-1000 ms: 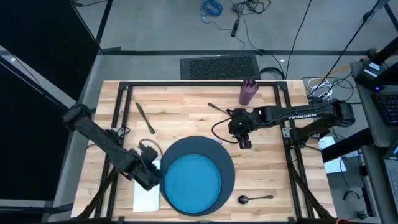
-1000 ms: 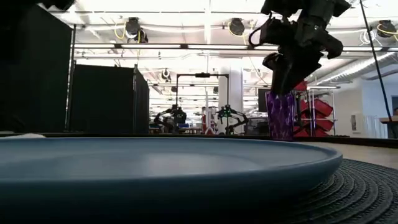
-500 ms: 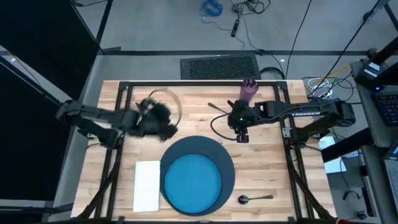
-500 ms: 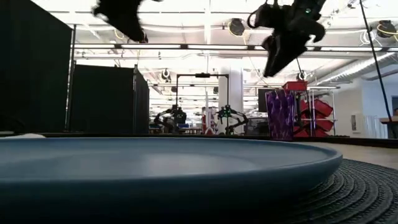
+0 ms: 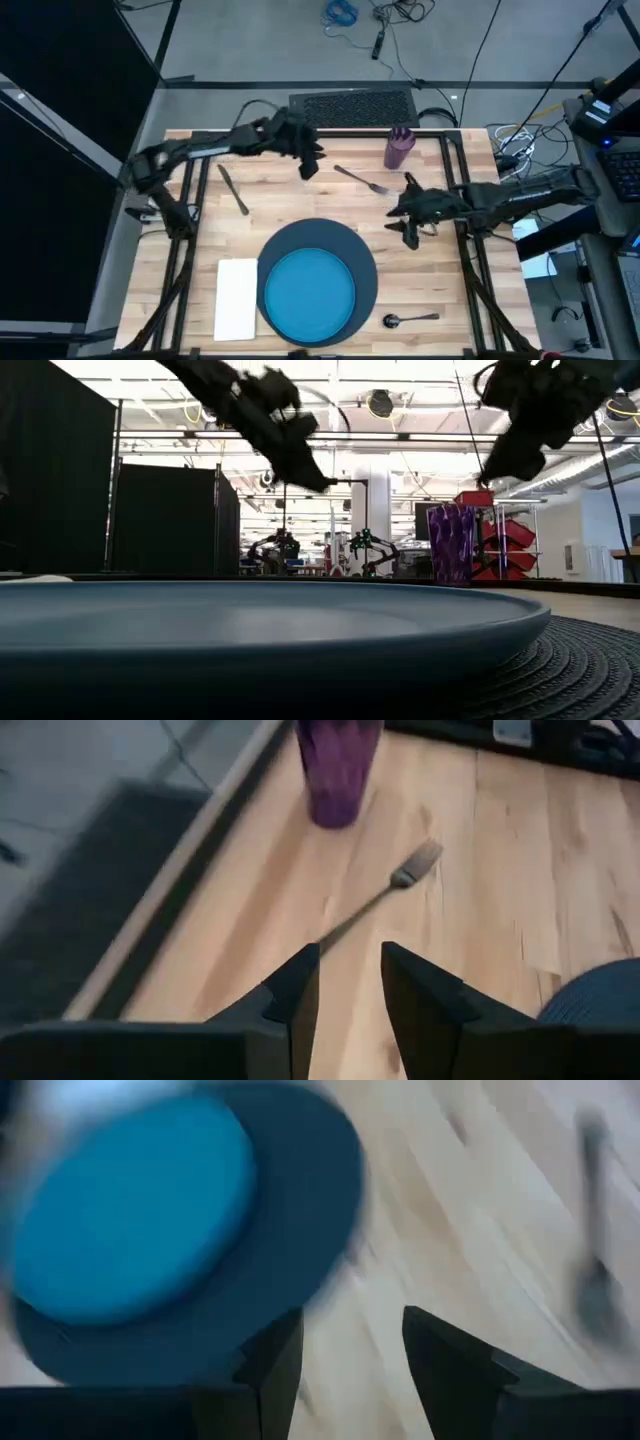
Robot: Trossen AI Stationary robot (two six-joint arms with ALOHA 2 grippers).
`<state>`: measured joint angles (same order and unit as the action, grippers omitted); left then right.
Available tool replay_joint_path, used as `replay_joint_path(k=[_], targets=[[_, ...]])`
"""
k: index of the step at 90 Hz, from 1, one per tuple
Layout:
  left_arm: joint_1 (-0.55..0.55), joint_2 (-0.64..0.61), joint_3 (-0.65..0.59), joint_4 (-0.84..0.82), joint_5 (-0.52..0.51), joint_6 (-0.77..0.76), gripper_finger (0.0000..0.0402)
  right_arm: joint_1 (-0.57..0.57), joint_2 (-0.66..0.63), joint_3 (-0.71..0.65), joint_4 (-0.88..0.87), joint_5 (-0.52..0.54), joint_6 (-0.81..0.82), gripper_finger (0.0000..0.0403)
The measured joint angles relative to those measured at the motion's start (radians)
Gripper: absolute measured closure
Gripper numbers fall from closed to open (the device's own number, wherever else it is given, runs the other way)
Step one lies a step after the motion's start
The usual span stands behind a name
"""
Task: Set table place
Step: Put the black fork on the white napkin
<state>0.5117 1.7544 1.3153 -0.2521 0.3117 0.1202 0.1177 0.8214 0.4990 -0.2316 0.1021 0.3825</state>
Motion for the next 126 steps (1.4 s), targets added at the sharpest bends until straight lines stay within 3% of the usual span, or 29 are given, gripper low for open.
replay_joint_path(k=[17,32,46,56,77,126], targets=[[-0.011,0.236,0.26,-0.094,0.108,0.096,0.0308,0.015,-0.027,-0.18,0.34,0.001,-0.021,0.0243],[-0.07,0.362,0.465,-0.237,0.103,0.236,0.0308,0.015,0.001,-0.23,0.467,0.043,0.028,0.0243],[-0.111,0.448,0.566,-0.329,0.091,0.331,0.0308,0.012,0.023,-0.23,0.513,0.061,0.043,0.0243],[-0.122,0.502,0.606,-0.339,0.079,0.325,0.0308,0.012,0.031,-0.23,0.564,0.061,0.043,0.0243],[-0.118,0.615,0.682,-0.332,0.053,0.165,0.0308,0.013,0.033,-0.231,0.639,0.06,0.075,0.0243],[-0.119,0.656,0.692,-0.324,0.053,0.174,0.0308,0.013,0.033,-0.231,0.677,0.049,0.067,0.0243]])
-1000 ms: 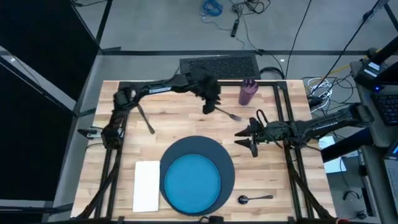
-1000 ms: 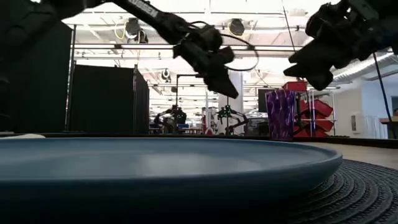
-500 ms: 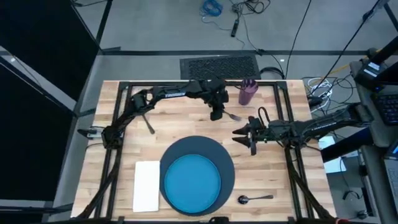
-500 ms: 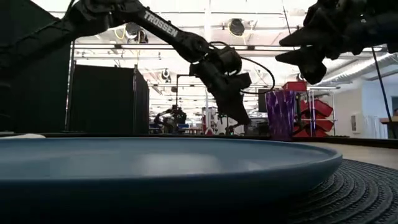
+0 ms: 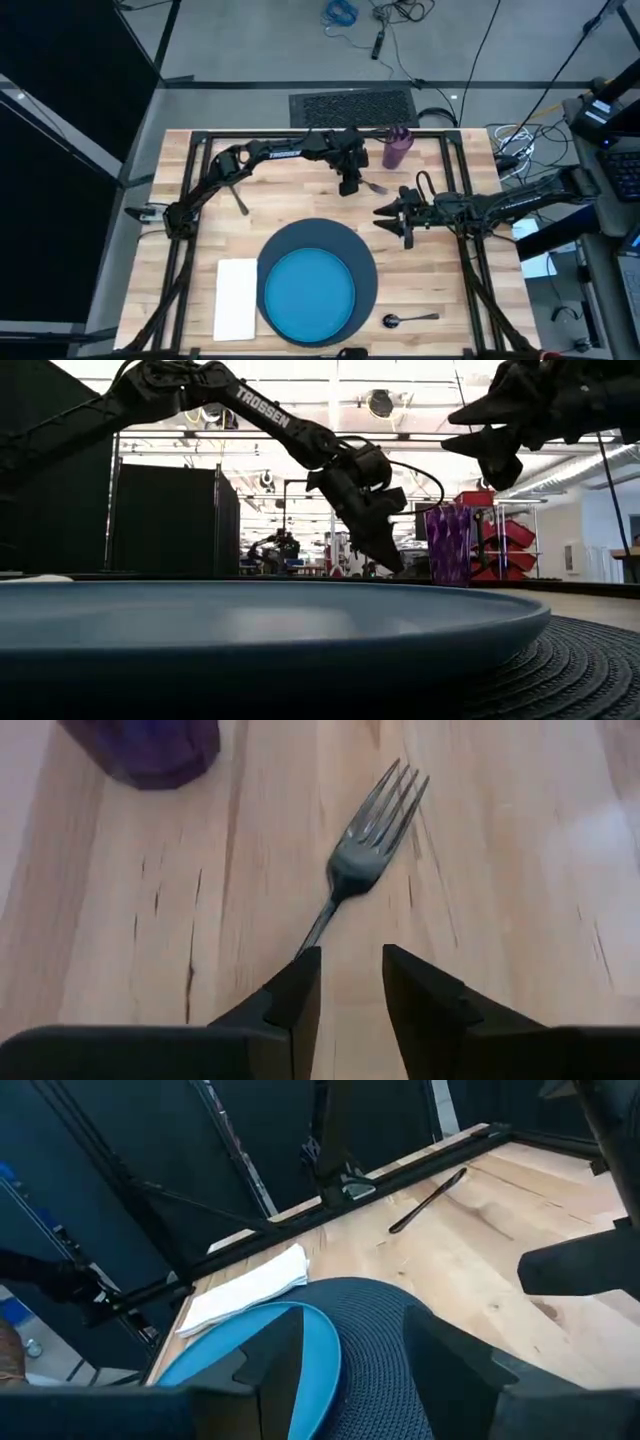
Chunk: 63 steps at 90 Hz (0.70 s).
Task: Set table place
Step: Put the black fork on the white napkin
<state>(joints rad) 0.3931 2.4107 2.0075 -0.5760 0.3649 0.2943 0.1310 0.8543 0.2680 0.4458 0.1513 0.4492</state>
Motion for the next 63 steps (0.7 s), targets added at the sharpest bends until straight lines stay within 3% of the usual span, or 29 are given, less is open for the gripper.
replay_joint_path(k=[63], targets=[[-0.005,0.0,-0.001,0.023,-0.02,0.007,0.0308,0.0,0.0,0.0,-0.001,0.0,0.0,0.0243]])
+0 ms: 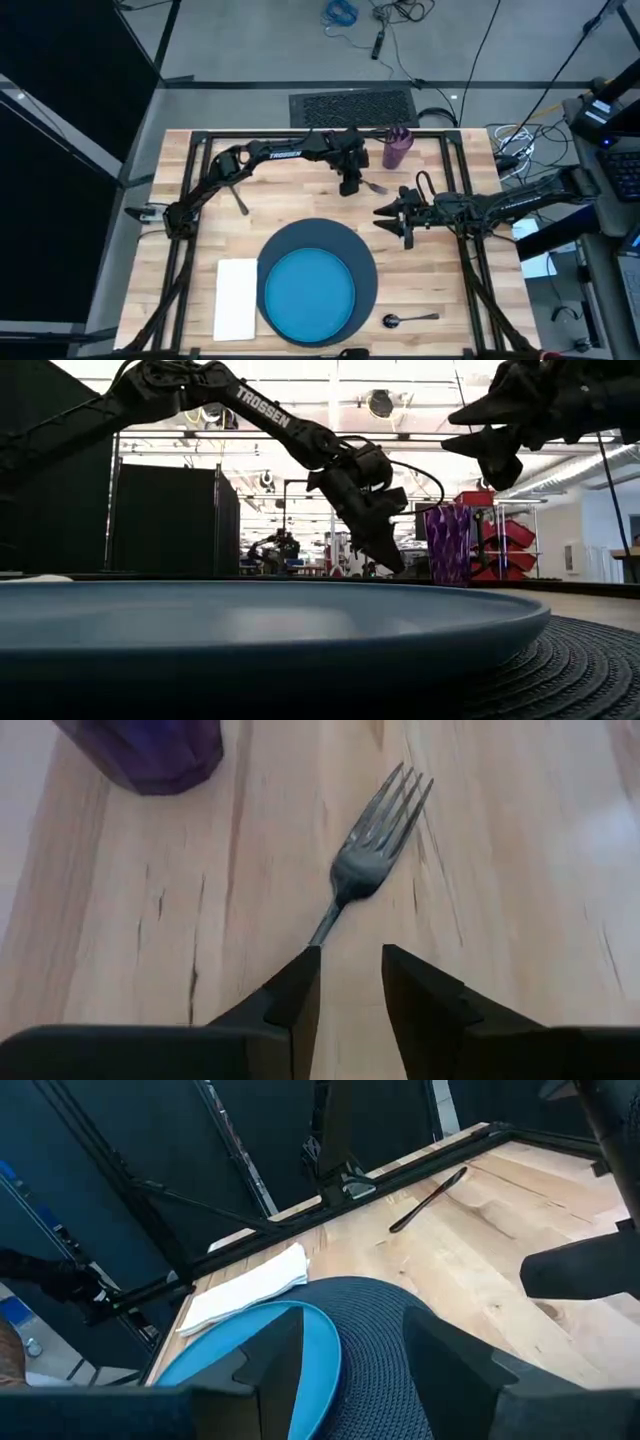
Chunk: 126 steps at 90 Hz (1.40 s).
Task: Set table place
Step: Put the black fork on the white napkin
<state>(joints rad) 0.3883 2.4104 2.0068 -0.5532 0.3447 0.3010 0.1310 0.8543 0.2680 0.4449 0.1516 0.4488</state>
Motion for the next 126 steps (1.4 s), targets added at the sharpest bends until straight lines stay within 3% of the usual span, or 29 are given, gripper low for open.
replay_joint_path(k=[78,112,126], targets=[[-0.006,0.05,-0.002,-0.022,-0.016,-0.005,0.0308,0.0,0.0,0.0,0.0,0.0,0.0,0.0243],[-0.023,0.043,-0.001,-0.029,-0.02,0.054,0.0327,0.0,0.0,0.0,-0.001,0.0,0.0,0.0243],[-0.032,0.042,-0.001,0.023,-0.067,0.082,0.0327,0.0,0.0,0.0,-0.002,0.0,0.0,0.0243]])
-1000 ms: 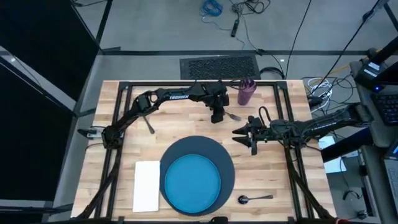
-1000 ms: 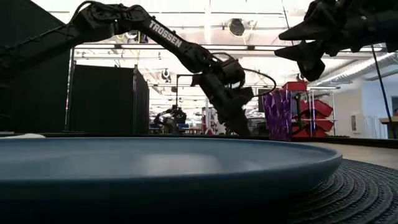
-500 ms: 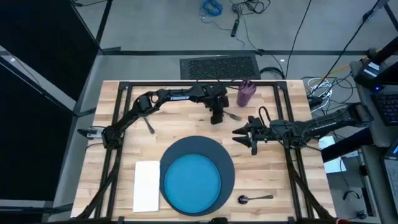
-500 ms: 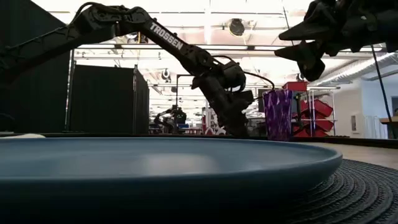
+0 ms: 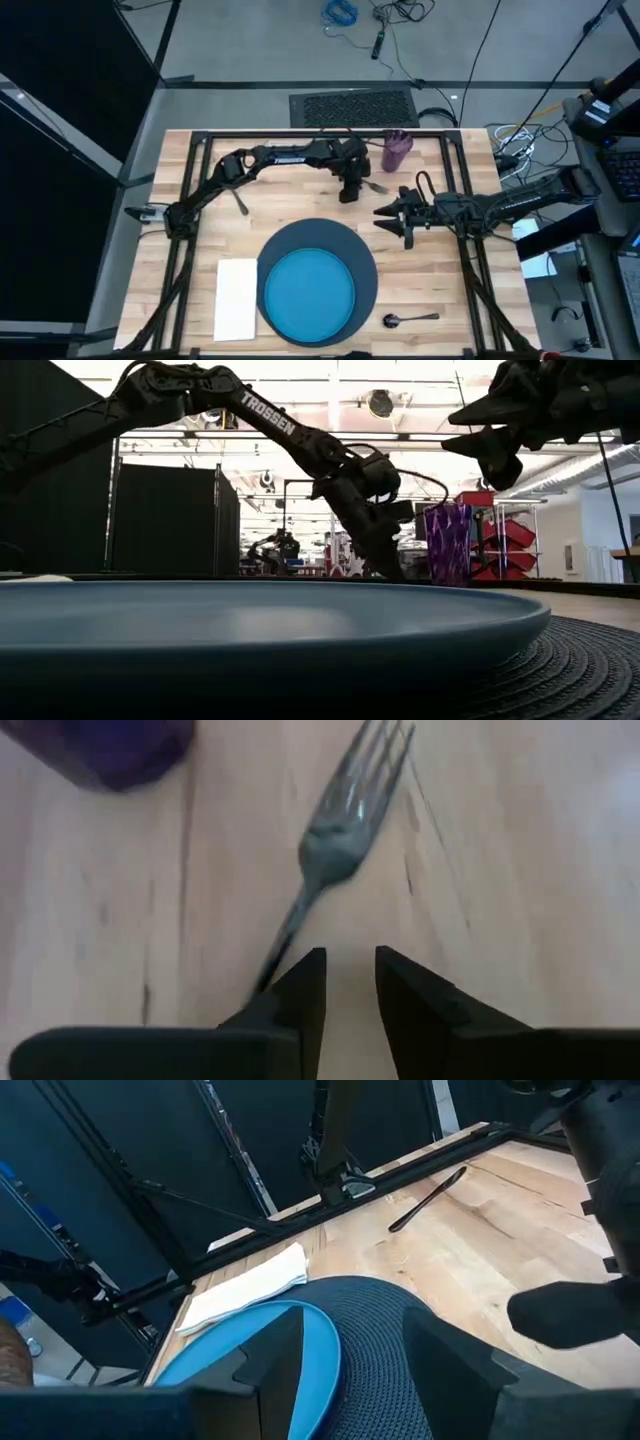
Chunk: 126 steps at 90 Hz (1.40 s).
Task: Set table place
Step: Put the black fork on the white napkin
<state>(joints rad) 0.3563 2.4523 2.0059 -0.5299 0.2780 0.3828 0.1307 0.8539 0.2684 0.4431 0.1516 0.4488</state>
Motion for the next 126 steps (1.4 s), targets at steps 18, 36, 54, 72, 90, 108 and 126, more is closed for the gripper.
replay_joint_path(k=[18,36,54,72,90,108,126], targets=[[0.001,0.0,0.0,0.032,-0.037,0.0,0.0327,0.0,0.0,0.0,-0.006,0.0,0.0,0.0243],[0.002,-0.002,0.011,0.024,-0.033,-0.007,0.0327,0.0,0.0,0.0,-0.007,0.0,0.0,0.0243],[0.004,-0.002,0.012,0.023,-0.019,-0.01,0.0327,0.0,0.0,0.0,-0.007,0.0,0.0,0.0243],[0.026,-0.002,0.012,0.047,0.093,-0.052,0.0327,0.0,0.0,0.0,-0.007,0.0,0.0,0.0243],[0.045,0.002,0.012,0.068,0.138,-0.114,0.0327,0.0,0.0,0.0,0.0,0.0,0.002,0.0243],[0.041,0.009,0.013,0.061,0.136,-0.113,0.0327,0.0,0.0,0.0,0.002,0.0,0.003,0.0243],[0.041,0.009,-0.002,0.022,0.128,-0.089,0.0327,0.0,0.0,0.0,0.002,0.0,0.003,0.0243]])
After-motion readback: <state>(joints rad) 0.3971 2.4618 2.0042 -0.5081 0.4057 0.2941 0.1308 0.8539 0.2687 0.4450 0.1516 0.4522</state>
